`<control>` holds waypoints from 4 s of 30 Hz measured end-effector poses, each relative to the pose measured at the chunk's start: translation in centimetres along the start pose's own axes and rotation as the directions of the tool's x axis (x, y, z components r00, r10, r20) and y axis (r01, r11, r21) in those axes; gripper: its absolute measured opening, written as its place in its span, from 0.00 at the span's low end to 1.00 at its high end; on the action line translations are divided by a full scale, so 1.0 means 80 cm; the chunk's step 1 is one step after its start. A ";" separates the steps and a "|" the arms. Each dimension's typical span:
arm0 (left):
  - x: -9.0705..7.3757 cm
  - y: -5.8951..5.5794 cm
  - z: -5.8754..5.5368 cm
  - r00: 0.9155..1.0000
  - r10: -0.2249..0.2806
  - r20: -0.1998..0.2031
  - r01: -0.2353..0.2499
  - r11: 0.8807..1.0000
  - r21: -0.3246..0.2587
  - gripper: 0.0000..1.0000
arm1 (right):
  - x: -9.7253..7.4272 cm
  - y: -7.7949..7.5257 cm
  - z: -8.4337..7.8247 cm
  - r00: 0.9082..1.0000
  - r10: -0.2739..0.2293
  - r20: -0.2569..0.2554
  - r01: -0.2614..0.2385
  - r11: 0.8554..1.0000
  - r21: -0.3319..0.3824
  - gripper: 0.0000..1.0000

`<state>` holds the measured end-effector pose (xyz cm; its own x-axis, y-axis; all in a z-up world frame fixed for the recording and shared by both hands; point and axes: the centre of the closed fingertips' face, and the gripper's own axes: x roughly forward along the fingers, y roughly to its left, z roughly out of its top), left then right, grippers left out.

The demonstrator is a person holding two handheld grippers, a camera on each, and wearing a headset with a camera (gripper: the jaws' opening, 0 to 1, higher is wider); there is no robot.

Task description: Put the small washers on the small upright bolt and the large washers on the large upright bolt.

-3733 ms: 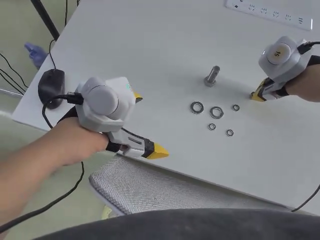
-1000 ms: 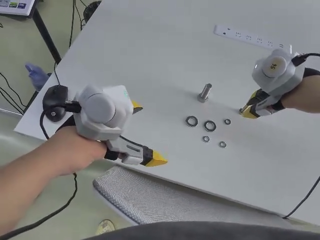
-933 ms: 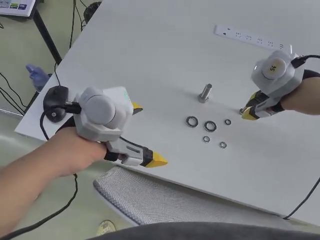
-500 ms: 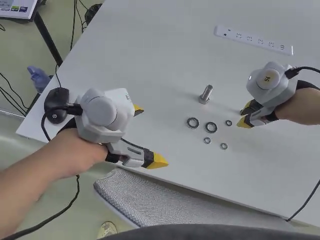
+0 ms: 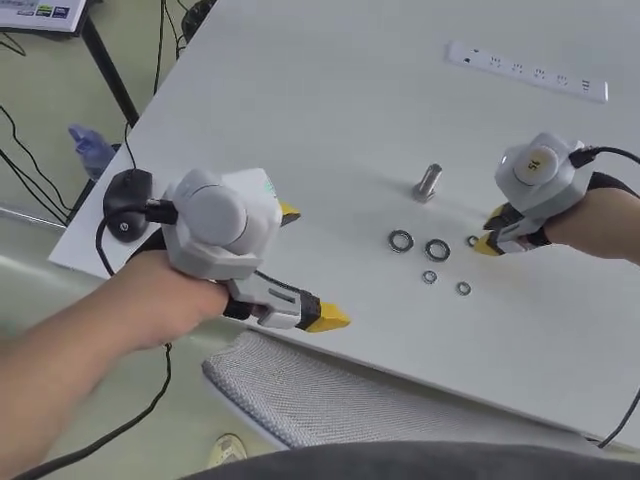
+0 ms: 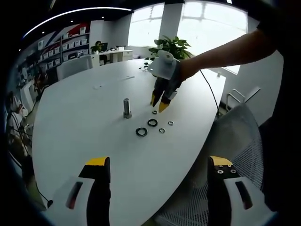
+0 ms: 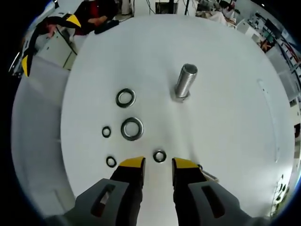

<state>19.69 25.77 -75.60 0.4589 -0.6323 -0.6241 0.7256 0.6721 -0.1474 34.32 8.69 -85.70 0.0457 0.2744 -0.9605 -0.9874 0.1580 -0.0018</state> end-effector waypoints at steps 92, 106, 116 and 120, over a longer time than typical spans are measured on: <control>0.009 -0.001 -0.004 0.999 -0.024 -0.036 0.025 0.999 0.029 0.79 | -0.077 -0.075 -0.017 0.994 -0.104 -0.035 0.107 0.989 0.098 0.13; 0.005 0.001 -0.006 0.999 -0.018 -0.031 0.018 1.000 0.017 0.80 | -0.064 -0.077 -0.017 0.995 -0.089 -0.049 0.093 0.991 0.100 0.13; 0.006 0.000 -0.007 0.999 -0.014 -0.032 0.014 1.000 0.008 0.81 | -0.058 -0.072 -0.017 0.995 -0.083 -0.048 0.087 0.991 0.101 0.13; 0.007 0.001 -0.009 0.999 -0.015 -0.038 0.016 1.000 0.006 0.81 | -0.054 -0.072 -0.016 0.996 -0.084 -0.044 0.088 0.992 0.094 0.13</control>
<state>19.64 25.80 -76.49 0.4278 -0.6275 -0.6505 0.7359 0.6597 -0.1525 39.57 5.34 -81.87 0.1219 0.2185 -0.9682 -0.9609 0.2703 -0.0600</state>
